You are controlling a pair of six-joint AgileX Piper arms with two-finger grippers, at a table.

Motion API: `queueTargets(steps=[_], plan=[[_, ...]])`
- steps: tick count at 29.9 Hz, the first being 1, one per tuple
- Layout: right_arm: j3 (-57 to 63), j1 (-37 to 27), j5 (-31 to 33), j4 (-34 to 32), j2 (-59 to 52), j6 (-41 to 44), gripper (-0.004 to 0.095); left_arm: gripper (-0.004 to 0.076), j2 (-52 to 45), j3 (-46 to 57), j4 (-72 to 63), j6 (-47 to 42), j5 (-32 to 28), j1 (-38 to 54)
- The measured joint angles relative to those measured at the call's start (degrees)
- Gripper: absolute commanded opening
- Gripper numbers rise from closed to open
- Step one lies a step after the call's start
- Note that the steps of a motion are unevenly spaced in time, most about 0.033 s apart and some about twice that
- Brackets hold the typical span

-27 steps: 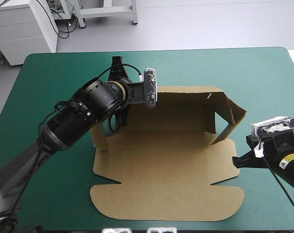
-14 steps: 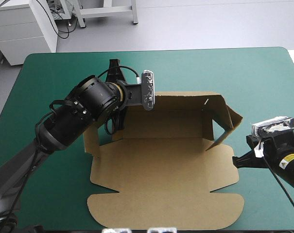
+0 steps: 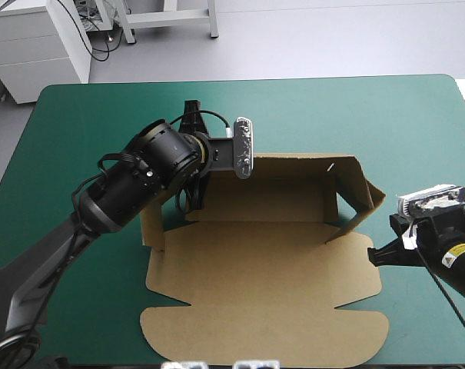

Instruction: Fold the box

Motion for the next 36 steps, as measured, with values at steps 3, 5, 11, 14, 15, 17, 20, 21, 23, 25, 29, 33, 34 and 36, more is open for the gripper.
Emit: queueTargets(steps=[3,5,11,14,15,17,20,21,23,25,29,33,34,36], plan=[[0.0,0.0,0.0,0.0,0.0,0.0,-0.0014,-0.0008,1.9,0.0,2.7,0.0,-1.1,0.0],[0.0,0.0,0.0,0.0,0.0,0.0,-0.0014,-0.0008,3.0,0.0,5.2,-0.2,-1.8,0.0],[0.0,0.0,0.0,0.0,0.0,0.0,-0.0014,-0.0008,4.4,1.1,8.9,-0.4,-5.6,0.0],[0.0,0.0,0.0,0.0,0.0,0.0,-0.0014,-0.0008,4.4,3.4,11.3,-0.7,-8.3,0.0],[0.0,0.0,0.0,0.0,0.0,0.0,-0.0014,-0.0008,4.4,4.4,12.1,-1.0,-9.0,0.0],[0.0,0.0,0.0,0.0,0.0,0.0,-0.0014,-0.0008,4.4,6.8,14.2,-2.7,-11.0,0.0],[0.0,0.0,0.0,-0.1,0.0,0.0,-0.0014,-0.0008,4.4,10.3,18.1,-6.5,-14.0,0.0],[0.0,0.0,0.0,-0.1,0.0,0.0,-0.0014,-0.0008,4.4,11.5,19.6,-7.9,-15.1,0.0],[0.0,0.0,0.0,-0.1,0.0,0.0,-0.0014,-0.0008,4.2,13.5,22.0,-10.2,-17.2,0.0],[0.0,0.0,0.0,-0.1,0.0,0.0,-0.0014,-0.0008,4.1,15.7,24.6,-12.0,-18.9,0.0],[0.0,0.0,0.0,-0.2,0.0,0.0,-0.0014,-0.0008,3.6,19.1,29.4,-13.6,-22.3,0.0],[0.0,0.0,0.0,-0.2,0.0,0.0,-0.0014,-0.0008,3.3,21.2,33.9,-18.3,-24.0,0.0],[0.0,0.0,0.0,-0.2,0.0,0.0,-0.0014,-0.0008,3.4,21.5,35.0,-19.7,-24.1,0.0],[0.0,0.0,0.0,-0.2,0.0,0.0,-0.0014,-0.0008,3.4,21.7,35.8,-21.7,-24.2,-0.1]])
